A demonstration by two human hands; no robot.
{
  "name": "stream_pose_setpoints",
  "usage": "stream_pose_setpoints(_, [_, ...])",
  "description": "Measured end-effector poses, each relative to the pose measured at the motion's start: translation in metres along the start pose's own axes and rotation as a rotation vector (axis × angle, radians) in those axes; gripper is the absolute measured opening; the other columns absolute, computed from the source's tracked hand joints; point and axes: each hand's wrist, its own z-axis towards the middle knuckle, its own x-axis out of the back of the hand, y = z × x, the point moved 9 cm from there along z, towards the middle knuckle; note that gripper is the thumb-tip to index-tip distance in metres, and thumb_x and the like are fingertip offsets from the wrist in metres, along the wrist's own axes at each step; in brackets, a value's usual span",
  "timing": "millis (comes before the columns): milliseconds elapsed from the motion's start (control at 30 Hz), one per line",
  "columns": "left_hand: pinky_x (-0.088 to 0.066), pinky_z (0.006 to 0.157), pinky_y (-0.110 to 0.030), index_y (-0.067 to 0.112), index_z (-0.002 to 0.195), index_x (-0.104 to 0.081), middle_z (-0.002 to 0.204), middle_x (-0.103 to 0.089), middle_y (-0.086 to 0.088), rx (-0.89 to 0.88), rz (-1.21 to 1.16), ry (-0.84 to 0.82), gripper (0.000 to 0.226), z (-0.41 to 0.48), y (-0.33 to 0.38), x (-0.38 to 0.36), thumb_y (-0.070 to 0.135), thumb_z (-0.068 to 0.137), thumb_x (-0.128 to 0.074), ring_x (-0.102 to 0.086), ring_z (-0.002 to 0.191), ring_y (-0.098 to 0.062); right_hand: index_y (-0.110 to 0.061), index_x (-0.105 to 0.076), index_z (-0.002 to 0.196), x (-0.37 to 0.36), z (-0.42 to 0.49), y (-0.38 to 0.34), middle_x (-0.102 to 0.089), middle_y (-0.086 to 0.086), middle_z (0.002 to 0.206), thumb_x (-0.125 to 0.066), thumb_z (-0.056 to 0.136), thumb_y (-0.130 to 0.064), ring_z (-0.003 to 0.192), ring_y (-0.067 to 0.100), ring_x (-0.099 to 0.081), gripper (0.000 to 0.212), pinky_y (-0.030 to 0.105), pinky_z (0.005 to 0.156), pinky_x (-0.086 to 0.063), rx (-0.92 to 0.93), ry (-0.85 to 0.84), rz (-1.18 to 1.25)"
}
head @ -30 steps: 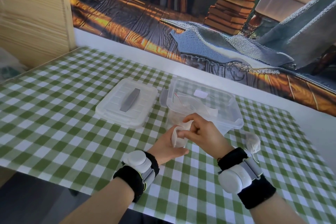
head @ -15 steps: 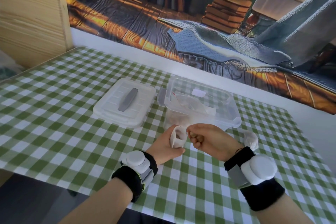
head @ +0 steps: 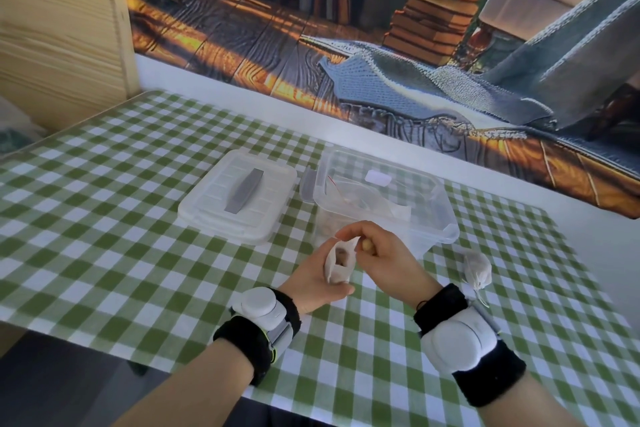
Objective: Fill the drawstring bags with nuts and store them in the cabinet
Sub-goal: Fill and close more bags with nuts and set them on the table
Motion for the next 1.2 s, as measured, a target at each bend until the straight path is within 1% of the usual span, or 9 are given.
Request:
stream_pose_setpoints(167, [-0.049,0.092,-0.041,0.024,0.115,-0.051,0.106,-0.059,-0.010,0.002,-0.001,0.006,0.050,0.001,-0.001,0.000,0.014,0.070,-0.069,-0.059,0.101,-0.022,-0.023,-0.051,0.099,0.009,-0.003,0.000,-0.055,-0.005,0.088,-0.045,0.086,0.013,0.092,0.011,-0.060,0.038,0.015,0.081,-0.047,0.075,0.089,0.137])
stream_pose_setpoints(333, [-0.045,0.086,-0.022,0.027,0.122,-0.048,0.101,-0.058,0.001,-0.011,-0.015,0.011,0.057,0.001,0.001,0.001,0.018,0.068,-0.066,-0.056,0.095,-0.009,-0.024,-0.054,0.095,0.008,-0.007,-0.007,-0.060,-0.006,0.092,-0.060,0.081,0.010,0.084,0.005,-0.063,0.037,0.017,0.085,-0.049,0.196,0.117,0.071])
stream_pose_setpoints(467, [-0.047,0.081,-0.022,0.026,0.115,-0.049,0.096,-0.057,0.007,-0.032,-0.027,0.001,0.049,0.000,0.001,0.001,0.010,0.072,-0.066,-0.057,0.090,-0.005,-0.029,-0.058,0.094,0.000,-0.004,-0.007,-0.064,-0.013,0.095,-0.062,0.083,0.001,0.095,0.004,-0.060,0.032,0.013,0.094,-0.043,0.218,0.091,-0.071])
stream_pose_setpoints(533, [-0.043,0.076,-0.019,0.028,0.111,-0.049,0.089,-0.056,0.016,-0.040,-0.039,-0.004,0.047,0.000,0.002,0.001,0.007,0.073,-0.066,-0.055,0.083,-0.001,-0.021,-0.063,0.098,-0.002,-0.003,-0.005,-0.063,-0.014,0.097,-0.062,0.083,0.000,0.097,0.002,-0.058,0.026,0.011,0.093,-0.042,0.228,0.094,-0.124])
stream_pose_setpoints(633, [-0.047,0.082,-0.029,0.024,0.117,-0.050,0.097,-0.060,0.002,-0.035,-0.037,0.013,0.051,0.001,0.000,0.002,0.016,0.069,-0.067,-0.058,0.091,-0.012,-0.015,-0.065,0.096,0.002,-0.003,-0.004,-0.061,-0.014,0.097,-0.056,0.081,0.001,0.098,0.002,-0.057,0.024,0.014,0.089,-0.045,0.254,0.131,-0.150])
stream_pose_setpoints(733, [-0.045,0.074,-0.027,0.020,0.110,-0.051,0.089,-0.055,0.002,-0.030,-0.046,0.016,0.044,0.000,0.001,0.002,0.015,0.069,-0.067,-0.054,0.080,-0.008,-0.009,-0.067,0.087,0.002,-0.003,-0.004,-0.059,-0.005,0.095,-0.046,0.075,-0.002,0.092,0.006,-0.057,0.026,0.013,0.082,-0.045,0.272,0.135,-0.189])
stream_pose_setpoints(933, [-0.043,0.069,-0.024,0.023,0.104,-0.052,0.086,-0.054,0.001,-0.044,-0.076,0.014,0.040,0.001,0.002,0.001,0.007,0.071,-0.067,-0.052,0.077,-0.007,-0.012,-0.070,0.085,-0.013,-0.003,0.004,-0.047,-0.009,0.102,-0.041,0.078,-0.009,0.097,0.012,-0.051,0.030,0.010,0.080,-0.040,0.254,0.056,-0.344])
stream_pose_setpoints(1067, [-0.046,0.073,-0.028,0.028,0.107,-0.051,0.090,-0.056,-0.005,-0.049,-0.048,0.033,0.043,0.001,0.002,0.003,0.009,0.072,-0.069,-0.055,0.082,-0.008,-0.013,-0.070,0.083,-0.003,-0.003,0.001,-0.049,-0.007,0.099,-0.046,0.079,-0.010,0.093,0.007,-0.054,0.025,0.012,0.080,-0.043,0.261,0.128,-0.290])
stream_pose_setpoints(1200, [-0.043,0.069,-0.017,0.029,0.103,-0.052,0.083,-0.053,0.012,-0.036,-0.060,0.029,0.042,0.001,-0.001,0.002,0.003,0.074,-0.069,-0.052,0.076,0.000,-0.018,-0.064,0.095,-0.010,-0.003,0.007,-0.045,-0.006,0.106,-0.049,0.078,-0.003,0.098,0.010,-0.049,0.027,0.020,0.084,-0.047,0.217,0.021,-0.375])
